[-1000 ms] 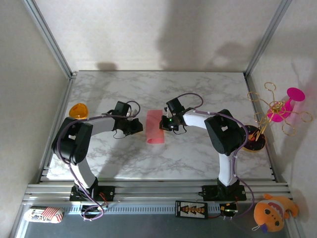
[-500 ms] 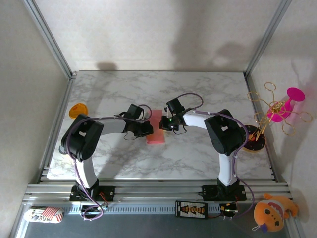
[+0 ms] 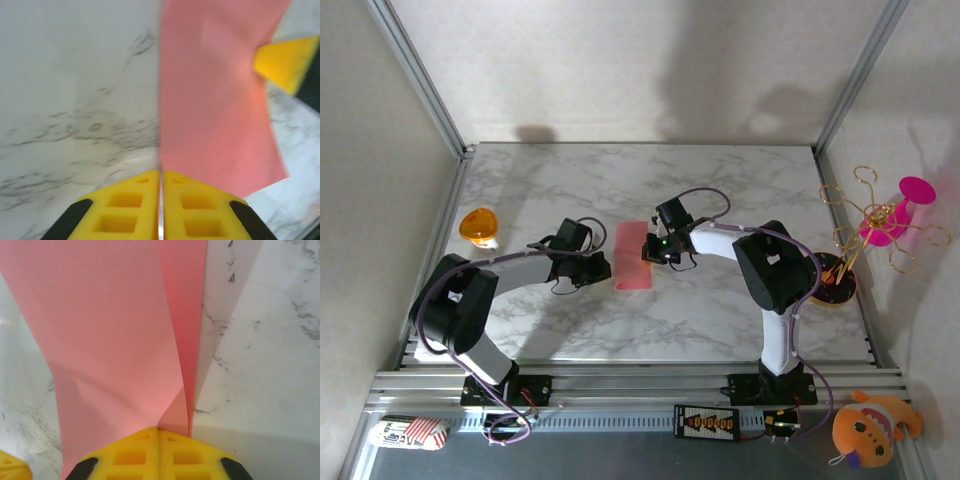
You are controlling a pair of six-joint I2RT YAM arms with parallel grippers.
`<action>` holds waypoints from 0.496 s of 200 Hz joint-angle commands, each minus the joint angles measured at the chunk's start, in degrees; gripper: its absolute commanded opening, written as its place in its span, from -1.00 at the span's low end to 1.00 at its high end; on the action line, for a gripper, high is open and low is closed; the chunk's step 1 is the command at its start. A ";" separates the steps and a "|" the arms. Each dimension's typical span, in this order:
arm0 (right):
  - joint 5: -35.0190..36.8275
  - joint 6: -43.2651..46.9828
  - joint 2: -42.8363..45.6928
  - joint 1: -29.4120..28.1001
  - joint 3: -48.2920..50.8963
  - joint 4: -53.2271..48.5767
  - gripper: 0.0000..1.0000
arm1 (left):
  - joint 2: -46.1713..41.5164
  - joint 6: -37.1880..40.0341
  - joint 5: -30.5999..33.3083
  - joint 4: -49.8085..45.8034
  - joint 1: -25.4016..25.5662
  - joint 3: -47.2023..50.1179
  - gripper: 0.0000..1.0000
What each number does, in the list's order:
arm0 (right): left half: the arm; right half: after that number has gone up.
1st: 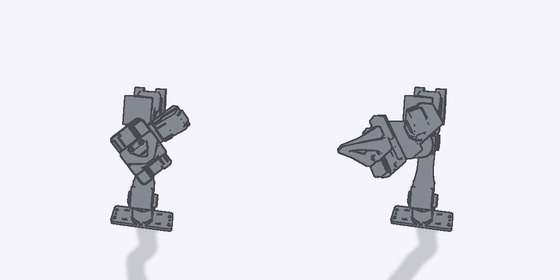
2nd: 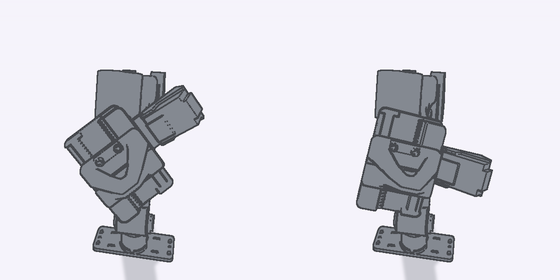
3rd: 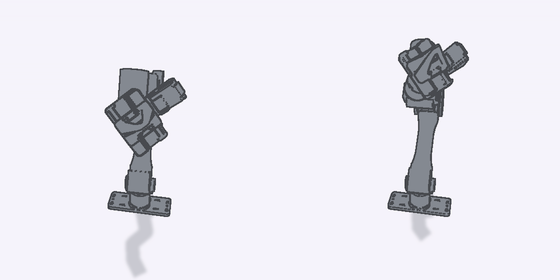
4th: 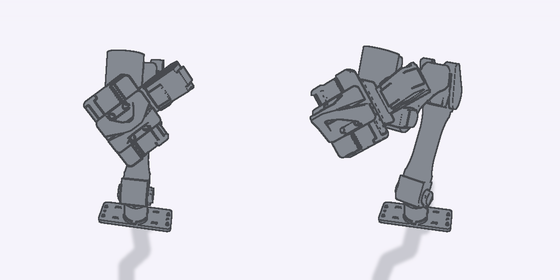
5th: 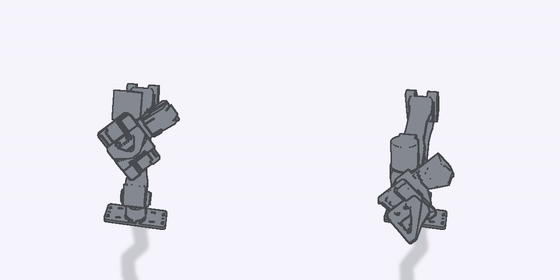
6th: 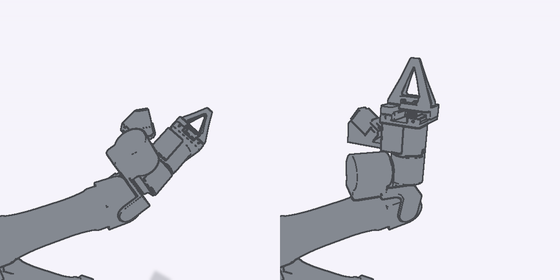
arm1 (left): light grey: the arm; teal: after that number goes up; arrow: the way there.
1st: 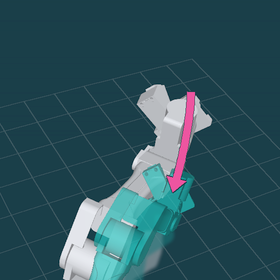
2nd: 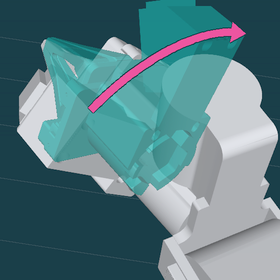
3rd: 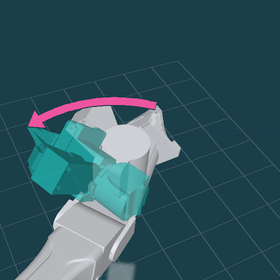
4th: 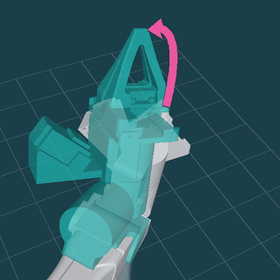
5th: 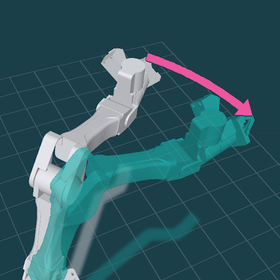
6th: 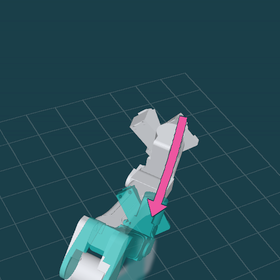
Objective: Fold a paper plane with a square sheet of paper (pick it up from the middle)
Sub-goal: First fold the square sheet of paper in half at the center of the table.
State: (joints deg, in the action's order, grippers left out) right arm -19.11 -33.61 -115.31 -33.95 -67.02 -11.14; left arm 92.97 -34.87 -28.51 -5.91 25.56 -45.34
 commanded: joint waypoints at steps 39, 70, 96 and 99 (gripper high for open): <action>19.99 1.96 -11.79 0.12 6.90 -13.32 -0.98 | 7.99 -7.67 2.51 7.52 6.12 -4.46 -0.84; 19.82 2.27 -12.13 0.03 6.69 -13.34 -0.98 | 7.37 -5.55 4.94 4.61 6.17 -0.64 -0.85; 20.30 2.49 -12.05 -0.13 6.23 -13.71 -0.98 | 3.85 -3.82 6.92 0.07 6.17 6.45 -0.83; 20.34 2.49 -12.12 -0.07 6.14 -13.81 -0.99 | 3.30 -3.73 7.04 -0.34 6.17 7.25 -0.83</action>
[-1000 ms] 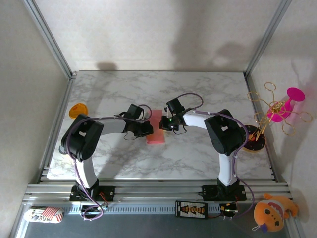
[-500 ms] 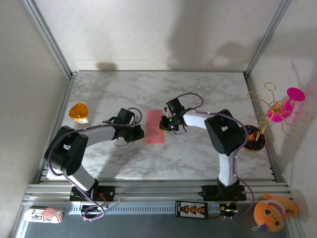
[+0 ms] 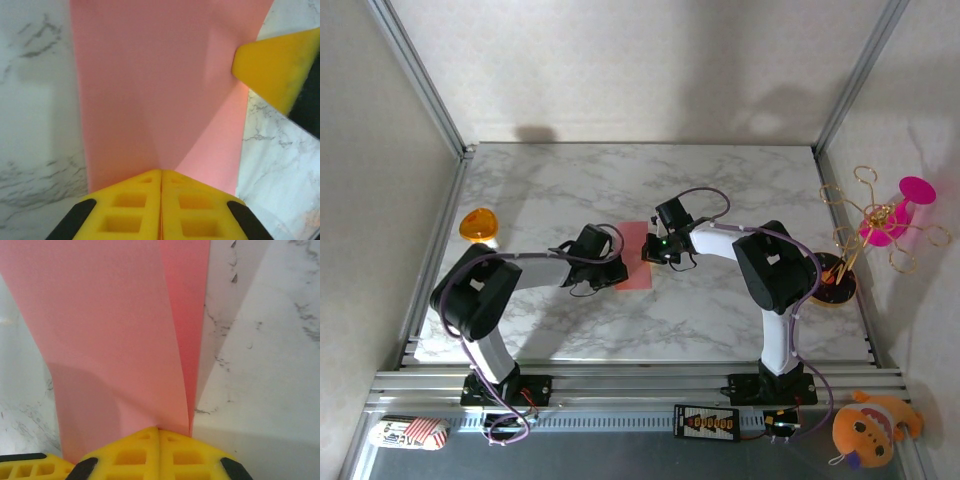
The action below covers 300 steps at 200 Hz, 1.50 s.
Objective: Fold a paper plane with a square sheet of paper (pick it up from the middle)
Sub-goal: First fold the square sheet of paper in half at the center of the table.
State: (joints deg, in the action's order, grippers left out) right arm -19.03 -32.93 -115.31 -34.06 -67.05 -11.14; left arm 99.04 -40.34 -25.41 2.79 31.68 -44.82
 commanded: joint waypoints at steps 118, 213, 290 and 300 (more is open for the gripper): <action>20.81 1.90 -12.16 0.05 6.15 -14.26 -0.98 | -7.57 1.41 1.08 -5.26 -4.12 -6.91 -0.80; 20.87 1.79 -11.96 -0.02 7.36 -14.44 -0.99 | 11.32 -0.21 1.53 2.24 -8.24 -12.33 -0.80; 24.47 1.99 -11.56 0.05 7.26 -16.25 -0.99 | 4.60 7.18 6.66 -4.37 -14.17 -11.87 -0.78; 24.41 1.99 -11.43 -0.02 7.19 -16.28 -0.98 | 3.12 7.87 3.89 -2.46 -13.40 -11.75 -0.77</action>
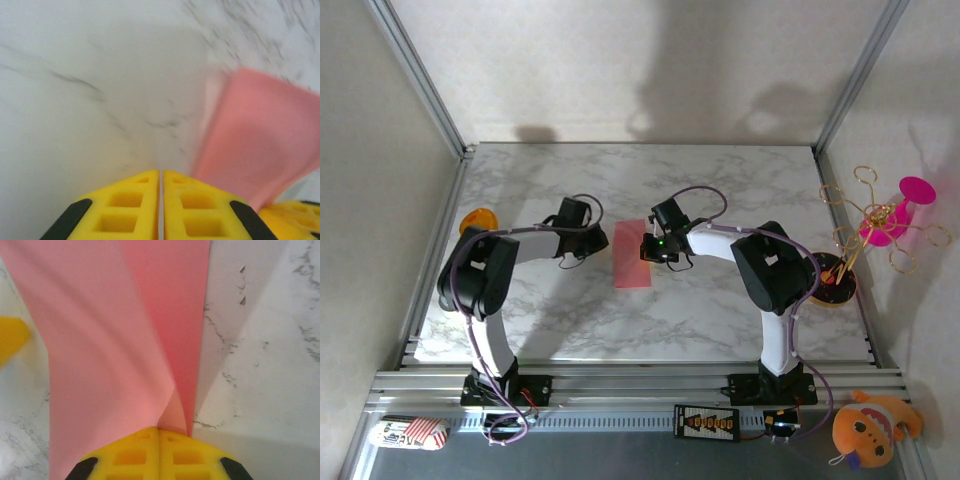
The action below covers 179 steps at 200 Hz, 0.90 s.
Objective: Fold a paper plane with a square sheet of paper (pick it up from the middle)
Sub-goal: First fold the square sheet of paper in half at the center of the table.
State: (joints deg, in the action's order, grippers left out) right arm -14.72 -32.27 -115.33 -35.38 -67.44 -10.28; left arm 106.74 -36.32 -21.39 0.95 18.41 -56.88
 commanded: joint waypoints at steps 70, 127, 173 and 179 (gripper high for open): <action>20.43 1.11 -11.61 1.25 7.94 -17.41 -0.98 | 1.01 -1.42 -7.00 10.57 5.84 -1.56 -0.79; 20.47 1.25 -11.93 1.33 8.37 -17.50 -0.99 | 6.39 -0.91 -2.63 8.56 4.03 -2.85 -0.79; 20.85 1.07 -11.89 1.36 8.68 -17.60 -0.98 | 5.20 2.64 5.03 2.69 -0.57 -1.72 -0.79; 21.00 1.07 -11.85 1.32 8.64 -17.60 -0.98 | 4.69 3.33 5.34 2.06 -0.97 -1.95 -0.79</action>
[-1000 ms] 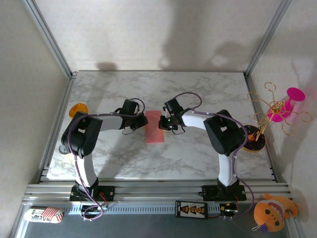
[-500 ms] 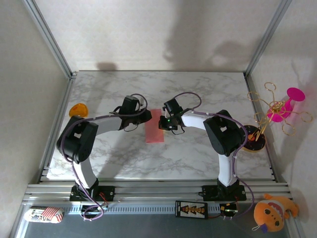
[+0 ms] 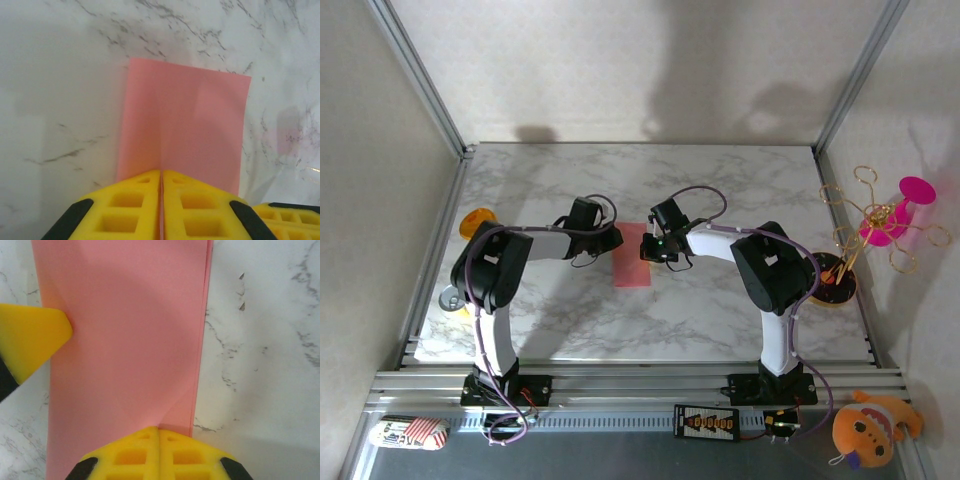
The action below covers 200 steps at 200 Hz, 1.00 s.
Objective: Fold a paper plane with a square sheet of paper (pick it up from the middle)
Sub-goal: First fold the square sheet of paper in half at the center of the table.
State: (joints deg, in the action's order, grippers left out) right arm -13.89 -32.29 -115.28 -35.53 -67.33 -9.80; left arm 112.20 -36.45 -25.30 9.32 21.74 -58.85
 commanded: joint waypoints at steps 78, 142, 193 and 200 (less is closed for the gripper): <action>19.45 1.09 -11.65 1.51 8.64 -17.83 -0.98 | -6.98 2.52 -2.19 2.10 -0.11 -0.39 -0.74; 18.91 1.33 -11.55 1.51 9.23 -17.48 -0.98 | 2.64 -2.06 2.98 -0.03 2.22 -6.42 -0.78; 19.61 1.53 -10.95 1.51 9.72 -17.79 -0.99 | 5.19 -4.59 7.06 -0.09 -2.53 -3.72 -0.78; 19.60 1.66 -10.73 1.51 9.60 -17.91 -0.98 | 5.29 -4.63 7.48 -0.12 -3.51 -3.33 -0.77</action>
State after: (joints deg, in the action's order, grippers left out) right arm -13.47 -32.27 -114.96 -35.66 -66.39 -8.32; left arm 115.77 -39.53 -22.61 10.28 22.28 -63.68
